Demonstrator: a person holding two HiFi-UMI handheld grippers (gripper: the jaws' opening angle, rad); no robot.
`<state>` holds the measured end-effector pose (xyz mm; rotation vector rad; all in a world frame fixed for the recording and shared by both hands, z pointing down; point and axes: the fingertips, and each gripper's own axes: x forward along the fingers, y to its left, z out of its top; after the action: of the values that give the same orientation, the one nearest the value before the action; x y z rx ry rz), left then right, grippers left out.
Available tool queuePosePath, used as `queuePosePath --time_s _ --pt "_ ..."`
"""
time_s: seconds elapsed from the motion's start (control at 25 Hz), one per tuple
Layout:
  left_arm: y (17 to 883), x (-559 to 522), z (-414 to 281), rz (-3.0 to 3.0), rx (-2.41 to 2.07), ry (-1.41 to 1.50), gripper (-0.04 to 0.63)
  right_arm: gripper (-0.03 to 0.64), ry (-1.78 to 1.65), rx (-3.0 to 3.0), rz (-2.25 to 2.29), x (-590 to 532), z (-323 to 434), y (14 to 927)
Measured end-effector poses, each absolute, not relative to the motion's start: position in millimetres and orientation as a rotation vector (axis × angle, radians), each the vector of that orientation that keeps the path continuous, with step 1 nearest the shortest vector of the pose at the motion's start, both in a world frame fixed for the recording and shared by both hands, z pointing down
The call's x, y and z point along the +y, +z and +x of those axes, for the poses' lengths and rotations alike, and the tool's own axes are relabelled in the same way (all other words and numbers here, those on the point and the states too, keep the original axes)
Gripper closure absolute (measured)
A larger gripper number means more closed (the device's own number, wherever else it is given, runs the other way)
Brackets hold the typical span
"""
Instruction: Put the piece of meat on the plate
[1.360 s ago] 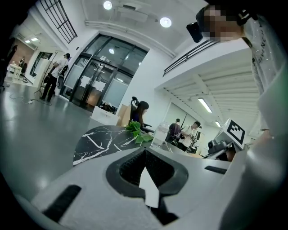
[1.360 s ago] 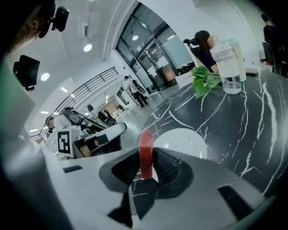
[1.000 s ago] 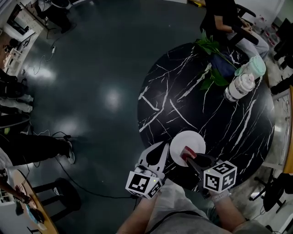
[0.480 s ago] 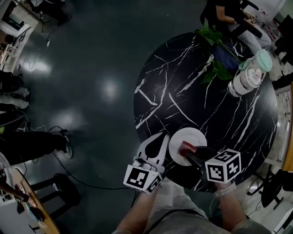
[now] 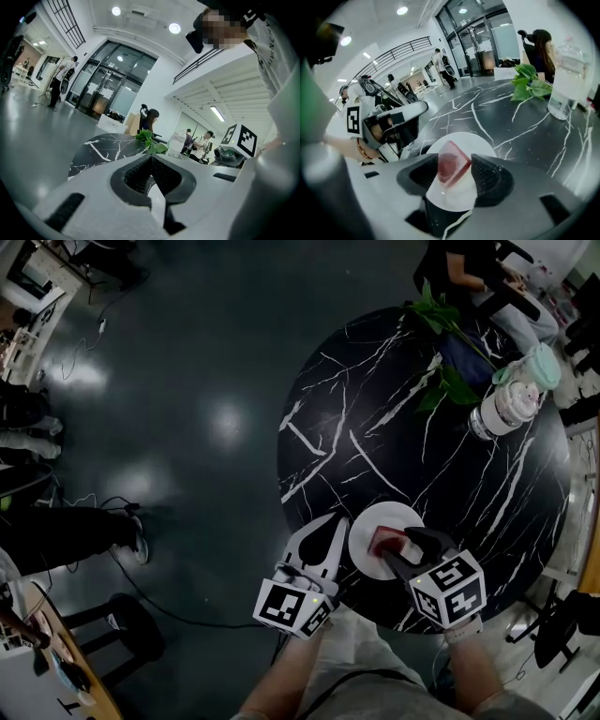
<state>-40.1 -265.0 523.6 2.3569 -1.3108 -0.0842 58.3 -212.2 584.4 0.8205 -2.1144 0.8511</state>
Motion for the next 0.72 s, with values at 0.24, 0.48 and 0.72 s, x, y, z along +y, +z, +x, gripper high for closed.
queuePosePath --time_s 0.24,0.48,0.72 --pt "524.0 -258.8 -38.5 2.350 -1.308 -0.086 0.586 0.399 0.752 -2.147 0.872 -219.6 62.1 576.0" --pt "520.1 -254.0 -34.6 2.359 -1.308 -0.093 0.586 0.399 0.715 -2.212 0.942 -222.3 67.6 559.1" --pt "508.2 -247.2 -29.8 2.375 -1.311 -0.108 0.586 0.400 0.694 -2.323 0.944 -216.2 60.7 535.3"
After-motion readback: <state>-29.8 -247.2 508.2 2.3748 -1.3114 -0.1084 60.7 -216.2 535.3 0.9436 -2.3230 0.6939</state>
